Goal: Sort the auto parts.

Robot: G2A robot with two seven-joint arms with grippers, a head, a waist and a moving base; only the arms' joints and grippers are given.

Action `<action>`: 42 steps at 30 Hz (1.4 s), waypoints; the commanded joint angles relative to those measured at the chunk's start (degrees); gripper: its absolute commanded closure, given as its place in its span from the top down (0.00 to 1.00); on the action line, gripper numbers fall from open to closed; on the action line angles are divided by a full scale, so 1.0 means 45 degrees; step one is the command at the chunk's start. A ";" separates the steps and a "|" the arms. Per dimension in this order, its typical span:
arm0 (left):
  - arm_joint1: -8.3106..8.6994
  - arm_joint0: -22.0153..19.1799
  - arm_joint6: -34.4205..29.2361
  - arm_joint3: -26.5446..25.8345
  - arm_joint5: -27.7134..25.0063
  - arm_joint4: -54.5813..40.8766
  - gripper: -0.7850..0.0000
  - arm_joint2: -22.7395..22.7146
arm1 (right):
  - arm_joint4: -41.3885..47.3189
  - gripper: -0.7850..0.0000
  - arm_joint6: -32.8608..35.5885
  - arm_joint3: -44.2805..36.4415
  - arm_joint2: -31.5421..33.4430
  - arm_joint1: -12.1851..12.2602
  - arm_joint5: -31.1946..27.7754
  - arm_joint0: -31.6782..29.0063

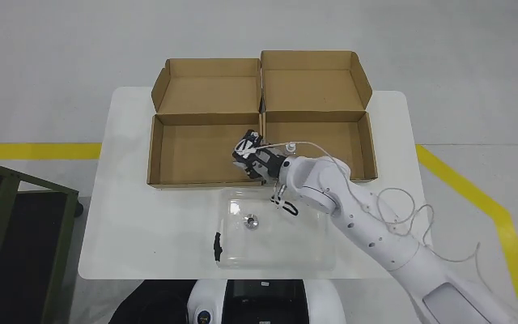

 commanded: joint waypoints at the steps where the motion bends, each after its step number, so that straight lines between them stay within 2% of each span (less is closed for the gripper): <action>1: 0.0000 0.0000 0.0000 0.0000 0.0000 0.0000 1.00 0.0000 | -0.0012 0.00 0.0120 0.0278 -0.0158 -0.0115 0.0031 0.0122; 9: 0.0000 0.0000 0.0000 0.0000 0.0000 0.0000 1.00 0.0000 | -0.0076 0.01 0.0454 0.1105 -0.0691 -0.0557 0.0026 0.0531; 13: 0.0000 0.0000 0.0000 0.0000 0.0000 0.0000 1.00 0.0000 | -0.0129 0.16 0.0555 0.1424 -0.0859 -0.0739 0.0024 0.0623; 18: 0.0000 0.0000 0.0000 0.0000 0.0000 0.0000 1.00 0.0000 | -0.0124 0.47 0.0555 0.1767 -0.0864 -0.0909 0.0009 0.0699; 19: 0.0000 0.0000 0.0000 0.0000 0.0000 0.0000 1.00 0.0000 | -0.0127 0.57 0.0556 0.1804 -0.0851 -0.0932 -0.0009 0.0696; 20: 0.0000 0.0000 0.0000 0.0000 0.0000 0.0000 1.00 0.0000 | -0.0129 0.82 0.0566 0.1825 -0.0831 -0.0952 -0.0030 0.0690; 21: 0.0000 0.0000 0.0000 0.0000 0.0000 0.0000 1.00 0.0000 | -0.0138 1.00 0.0571 0.1841 -0.0800 -0.0969 -0.0027 0.0683; 29: 0.0000 0.0000 0.0000 0.0000 0.0000 0.0000 1.00 0.0000 | -0.0143 1.00 0.0264 0.1201 -0.0245 -0.0946 -0.0381 0.0388; 36: 0.0000 0.0000 0.0000 0.0000 0.0000 0.0000 1.00 0.0000 | -0.0542 1.00 0.0054 -0.1061 0.0685 -0.0616 -0.1148 -0.0505; 42: 0.0000 0.0000 0.0000 0.0000 0.0000 0.0000 1.00 0.0000 | -0.1238 1.00 0.0403 -0.3118 0.1278 -0.0205 -0.2690 -0.1778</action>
